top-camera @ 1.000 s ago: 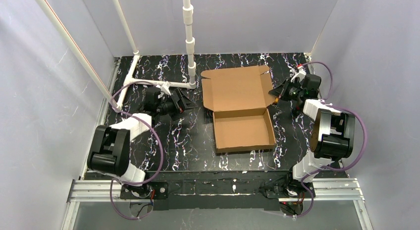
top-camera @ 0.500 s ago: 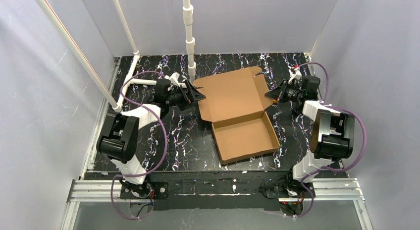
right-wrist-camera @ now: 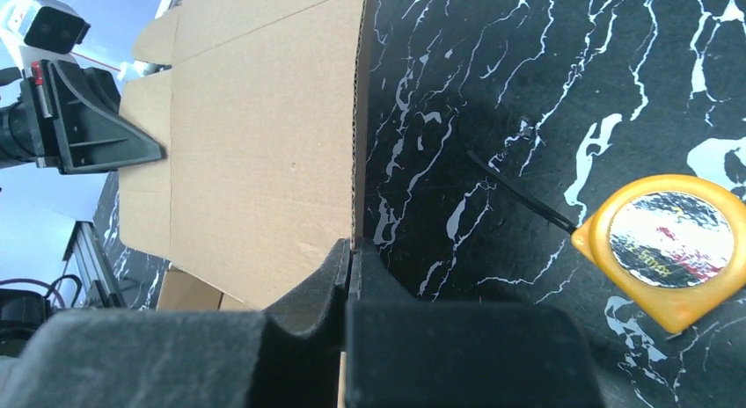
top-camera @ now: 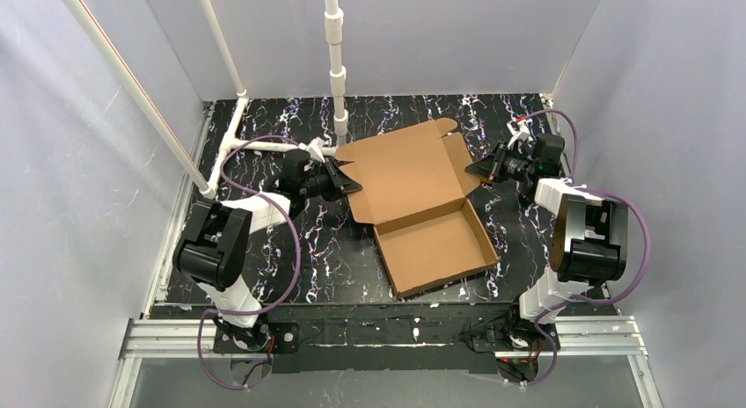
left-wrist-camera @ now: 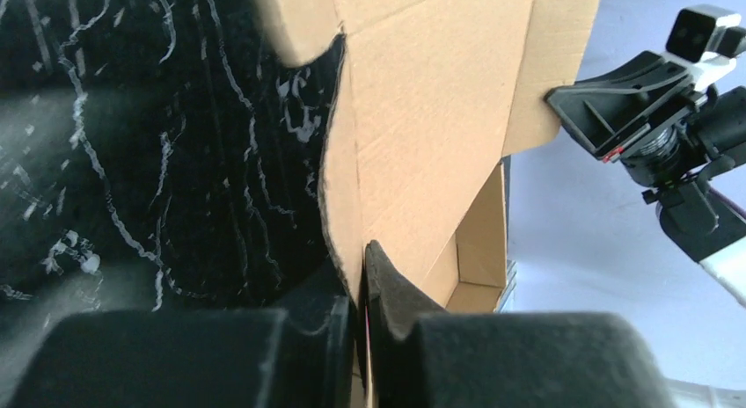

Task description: Fold the paper box

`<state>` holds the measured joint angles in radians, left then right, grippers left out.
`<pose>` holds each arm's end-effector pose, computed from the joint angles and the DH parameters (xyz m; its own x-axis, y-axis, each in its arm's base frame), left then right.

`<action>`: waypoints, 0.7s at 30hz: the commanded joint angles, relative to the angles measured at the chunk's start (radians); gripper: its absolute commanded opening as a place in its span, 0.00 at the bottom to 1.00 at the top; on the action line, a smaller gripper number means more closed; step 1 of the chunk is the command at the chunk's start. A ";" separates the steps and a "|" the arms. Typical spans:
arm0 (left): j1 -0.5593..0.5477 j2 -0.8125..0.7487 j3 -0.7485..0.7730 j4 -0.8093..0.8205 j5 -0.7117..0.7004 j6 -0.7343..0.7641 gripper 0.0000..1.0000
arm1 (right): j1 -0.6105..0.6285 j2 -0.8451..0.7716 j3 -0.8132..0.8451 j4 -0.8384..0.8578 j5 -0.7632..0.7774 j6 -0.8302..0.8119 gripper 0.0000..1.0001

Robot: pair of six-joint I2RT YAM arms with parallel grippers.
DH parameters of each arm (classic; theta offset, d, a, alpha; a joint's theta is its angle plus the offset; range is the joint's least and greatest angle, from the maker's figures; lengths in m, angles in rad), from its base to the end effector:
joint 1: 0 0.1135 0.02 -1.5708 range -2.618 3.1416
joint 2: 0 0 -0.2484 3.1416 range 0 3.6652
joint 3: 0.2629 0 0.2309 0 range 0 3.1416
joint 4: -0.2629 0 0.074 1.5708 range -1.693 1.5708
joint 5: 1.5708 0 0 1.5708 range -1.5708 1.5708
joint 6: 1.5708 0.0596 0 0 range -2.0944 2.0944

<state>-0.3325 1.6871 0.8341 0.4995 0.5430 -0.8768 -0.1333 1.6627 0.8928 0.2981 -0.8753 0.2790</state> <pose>0.3283 -0.1460 0.1885 -0.7763 -0.4282 -0.4626 0.2203 0.5033 -0.8356 0.3476 -0.0004 0.1977 -0.5962 0.2580 -0.7602 -0.4457 0.6813 0.5807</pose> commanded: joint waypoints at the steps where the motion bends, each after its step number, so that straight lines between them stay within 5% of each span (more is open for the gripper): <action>1: -0.002 -0.096 -0.059 0.017 -0.058 0.018 0.00 | 0.020 -0.021 0.020 0.031 -0.048 -0.032 0.01; 8: -0.002 -0.293 -0.176 0.016 -0.252 0.086 0.00 | 0.024 -0.040 0.095 -0.125 -0.064 -0.175 0.33; 17: -0.005 -0.545 -0.328 -0.006 -0.477 0.222 0.00 | 0.023 -0.140 0.224 -0.520 0.007 -0.602 0.82; 19: -0.005 -0.574 -0.347 -0.012 -0.505 0.239 0.00 | 0.024 -0.174 0.216 -0.580 -0.048 -0.706 0.95; 21: -0.008 -0.597 -0.357 -0.015 -0.511 0.255 0.00 | 0.026 -0.212 0.194 -0.643 -0.150 -0.856 0.98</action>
<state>-0.3359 1.1458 0.5018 0.4927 0.1246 -0.6914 -0.1070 1.5299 1.0794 -0.1745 -0.8925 -0.2707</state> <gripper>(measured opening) 0.015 0.962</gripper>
